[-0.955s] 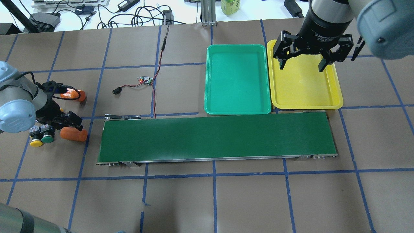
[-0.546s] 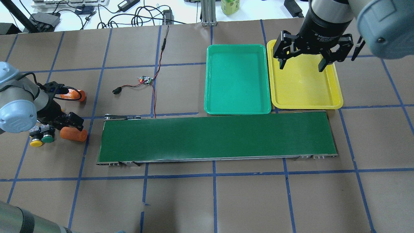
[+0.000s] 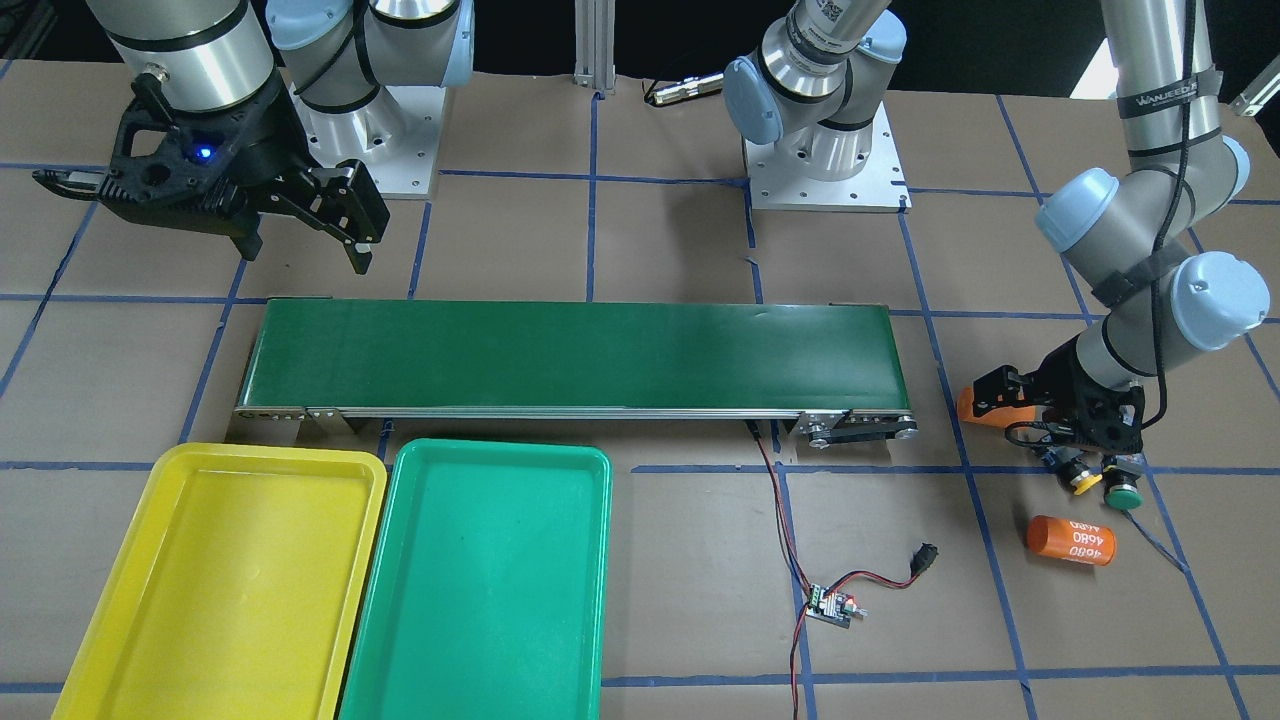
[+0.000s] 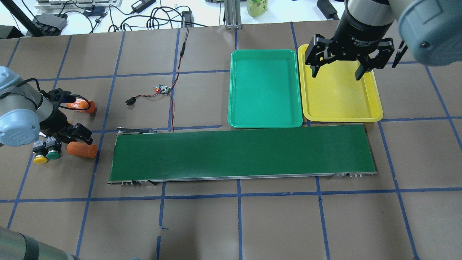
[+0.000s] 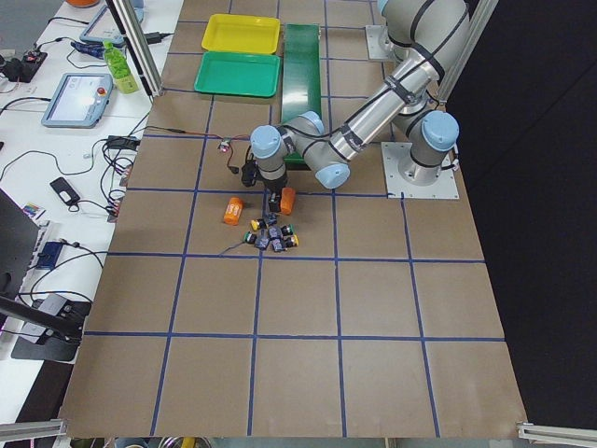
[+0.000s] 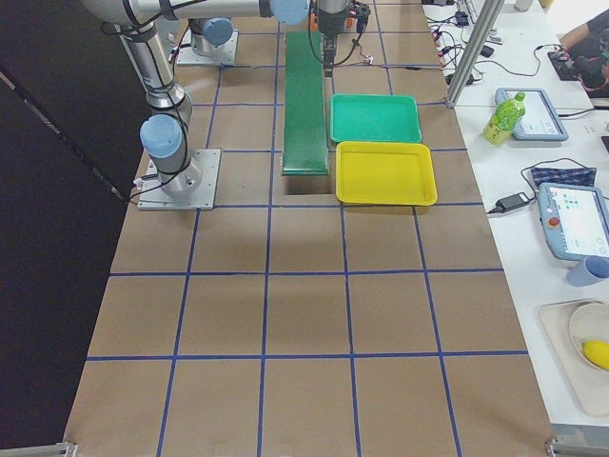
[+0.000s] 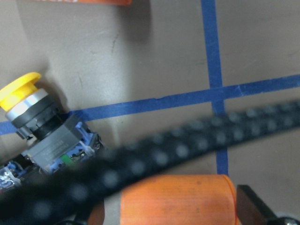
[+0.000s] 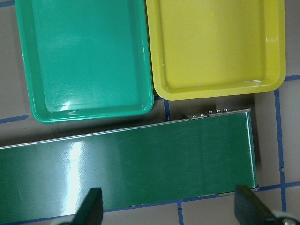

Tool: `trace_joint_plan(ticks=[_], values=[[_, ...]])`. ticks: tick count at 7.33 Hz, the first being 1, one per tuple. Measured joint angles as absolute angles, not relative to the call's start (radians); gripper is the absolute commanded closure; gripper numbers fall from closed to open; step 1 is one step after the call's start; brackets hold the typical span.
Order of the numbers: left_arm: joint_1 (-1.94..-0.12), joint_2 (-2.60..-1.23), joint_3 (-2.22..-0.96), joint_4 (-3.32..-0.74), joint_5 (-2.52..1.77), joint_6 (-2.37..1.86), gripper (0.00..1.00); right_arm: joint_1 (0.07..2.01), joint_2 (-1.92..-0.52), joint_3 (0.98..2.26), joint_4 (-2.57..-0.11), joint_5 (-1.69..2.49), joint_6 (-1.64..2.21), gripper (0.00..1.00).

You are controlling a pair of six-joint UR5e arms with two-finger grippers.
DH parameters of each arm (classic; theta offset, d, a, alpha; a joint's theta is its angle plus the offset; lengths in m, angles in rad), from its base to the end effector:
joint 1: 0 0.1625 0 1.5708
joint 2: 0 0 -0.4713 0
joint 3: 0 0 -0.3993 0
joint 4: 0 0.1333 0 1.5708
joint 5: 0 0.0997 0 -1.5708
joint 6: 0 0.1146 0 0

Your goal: Sort buttons by color to trays

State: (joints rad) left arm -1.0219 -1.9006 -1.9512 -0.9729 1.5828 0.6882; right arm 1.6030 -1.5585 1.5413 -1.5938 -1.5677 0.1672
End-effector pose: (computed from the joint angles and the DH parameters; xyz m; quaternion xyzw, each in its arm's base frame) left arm 0.1700 -0.5309 0.2230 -0.0698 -0.9960 -0.0492 0.0277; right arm 0.1500 -0.5047 0.5301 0.0674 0.9975 -0.0198 0.0035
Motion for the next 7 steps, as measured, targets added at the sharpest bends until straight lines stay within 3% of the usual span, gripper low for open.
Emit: trace_joint_plan(ticks=[4, 5, 7], values=[[-1.023, -1.925, -1.964, -0.966, 1.583, 0.700, 0.00, 1.603, -1.559, 1.542, -1.594, -1.568, 0.167, 0.00], [-1.023, -1.932, -1.966, -0.965, 1.585, 0.702, 0.14, 1.603, -1.559, 1.542, -1.594, -1.568, 0.167, 0.00], [-1.022, -1.928, -1.972, -0.964, 1.591, 0.701, 0.70, 1.603, -1.559, 1.542, -1.593, -1.568, 0.167, 0.00]])
